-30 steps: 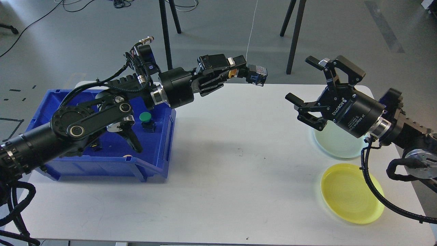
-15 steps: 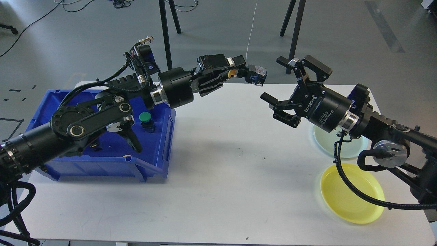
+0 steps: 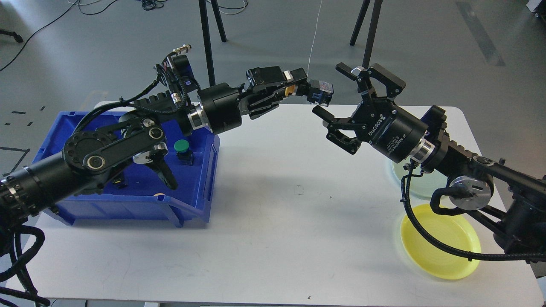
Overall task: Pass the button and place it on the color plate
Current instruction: 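Close the right gripper on the yellow button and release the left gripper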
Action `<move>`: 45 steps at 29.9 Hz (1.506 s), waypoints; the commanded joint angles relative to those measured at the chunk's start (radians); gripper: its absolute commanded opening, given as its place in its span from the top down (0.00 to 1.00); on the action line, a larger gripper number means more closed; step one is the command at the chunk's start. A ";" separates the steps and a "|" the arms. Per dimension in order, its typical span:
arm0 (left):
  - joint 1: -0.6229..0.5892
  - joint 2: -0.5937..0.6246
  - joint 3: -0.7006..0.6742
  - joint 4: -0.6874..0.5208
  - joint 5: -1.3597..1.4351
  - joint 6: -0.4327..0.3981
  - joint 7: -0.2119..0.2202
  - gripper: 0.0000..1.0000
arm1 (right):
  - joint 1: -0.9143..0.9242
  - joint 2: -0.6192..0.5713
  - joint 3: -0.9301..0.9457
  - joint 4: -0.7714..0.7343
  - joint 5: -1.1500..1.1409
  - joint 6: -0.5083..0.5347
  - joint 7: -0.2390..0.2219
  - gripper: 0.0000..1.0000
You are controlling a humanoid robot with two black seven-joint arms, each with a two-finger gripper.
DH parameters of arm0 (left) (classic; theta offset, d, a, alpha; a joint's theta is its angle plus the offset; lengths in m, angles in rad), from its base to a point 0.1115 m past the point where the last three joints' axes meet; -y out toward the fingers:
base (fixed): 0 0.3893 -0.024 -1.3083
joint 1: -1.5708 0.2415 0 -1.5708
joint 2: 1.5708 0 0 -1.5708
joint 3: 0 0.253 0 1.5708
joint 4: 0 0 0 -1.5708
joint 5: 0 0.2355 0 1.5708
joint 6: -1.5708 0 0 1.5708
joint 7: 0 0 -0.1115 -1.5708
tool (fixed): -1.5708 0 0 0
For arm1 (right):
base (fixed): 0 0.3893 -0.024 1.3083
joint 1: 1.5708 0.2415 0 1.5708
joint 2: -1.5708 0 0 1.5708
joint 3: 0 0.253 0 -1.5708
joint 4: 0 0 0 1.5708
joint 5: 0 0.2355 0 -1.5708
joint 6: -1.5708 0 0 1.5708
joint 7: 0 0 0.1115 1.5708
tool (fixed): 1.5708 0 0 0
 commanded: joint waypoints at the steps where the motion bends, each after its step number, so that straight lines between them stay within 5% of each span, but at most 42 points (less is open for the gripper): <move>1: 0.000 0.000 0.000 -0.002 0.000 0.000 0.000 0.93 | -0.002 0.001 0.000 -0.019 0.000 -0.001 0.000 0.21; 18: 0.000 0.000 0.000 -0.002 0.002 -0.002 0.000 0.92 | 0.001 0.028 0.001 -0.044 -0.001 -0.001 0.000 0.40; 30: 0.002 -0.001 0.003 -0.008 0.002 0.000 0.000 0.91 | 0.008 0.034 0.000 -0.044 -0.015 -0.006 -0.002 0.83; 35: 0.003 -0.002 0.003 -0.011 0.002 0.000 0.000 0.89 | 0.008 0.036 0.000 -0.044 -0.014 -0.007 -0.002 0.88; 40: 0.005 -0.003 -0.001 -0.011 0.002 0.011 0.000 0.65 | 0.008 0.033 0.000 -0.044 -0.015 -0.007 -0.002 0.91; 42: 0.005 -0.005 -0.009 -0.011 -0.003 0.011 0.000 0.42 | 0.008 0.033 -0.002 -0.044 -0.015 -0.006 -0.003 0.92; 45: 0.006 -0.009 -0.031 -0.011 -0.005 0.002 0.000 0.32 | 0.008 0.030 -0.002 -0.044 -0.017 -0.004 -0.003 0.93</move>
